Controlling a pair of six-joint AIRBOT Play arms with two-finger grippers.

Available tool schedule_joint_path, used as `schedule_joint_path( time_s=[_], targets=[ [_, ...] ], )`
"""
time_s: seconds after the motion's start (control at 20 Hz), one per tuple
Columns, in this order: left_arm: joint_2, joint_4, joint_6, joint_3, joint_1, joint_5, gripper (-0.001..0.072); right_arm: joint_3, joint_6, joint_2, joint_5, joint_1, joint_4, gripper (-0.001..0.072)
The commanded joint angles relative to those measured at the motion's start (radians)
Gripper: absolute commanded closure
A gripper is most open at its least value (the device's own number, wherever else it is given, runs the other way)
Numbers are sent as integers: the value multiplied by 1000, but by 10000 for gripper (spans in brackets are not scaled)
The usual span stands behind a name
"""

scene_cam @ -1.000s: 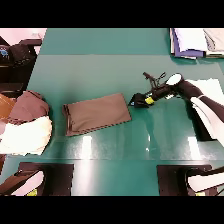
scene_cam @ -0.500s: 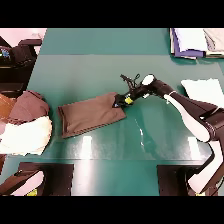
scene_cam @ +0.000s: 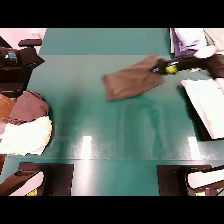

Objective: Fold the shirts.

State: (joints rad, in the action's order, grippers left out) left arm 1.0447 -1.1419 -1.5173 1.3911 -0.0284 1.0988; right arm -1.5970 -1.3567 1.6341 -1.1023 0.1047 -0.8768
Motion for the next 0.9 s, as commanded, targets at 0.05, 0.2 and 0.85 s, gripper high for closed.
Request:
schedule_joint_path(
  time_s=[0.05,0.2,0.85],
  targets=[
    [0,6,-1,0,137,-110,681,-5,-62,-111,13,-330,-66,695],
    [0,6,-1,0,200,-158,681,-5,-92,-124,16,-476,-61,695],
    [0,5,-2,0,220,-162,680,-5,-93,-323,92,-596,8,696]
  ],
)
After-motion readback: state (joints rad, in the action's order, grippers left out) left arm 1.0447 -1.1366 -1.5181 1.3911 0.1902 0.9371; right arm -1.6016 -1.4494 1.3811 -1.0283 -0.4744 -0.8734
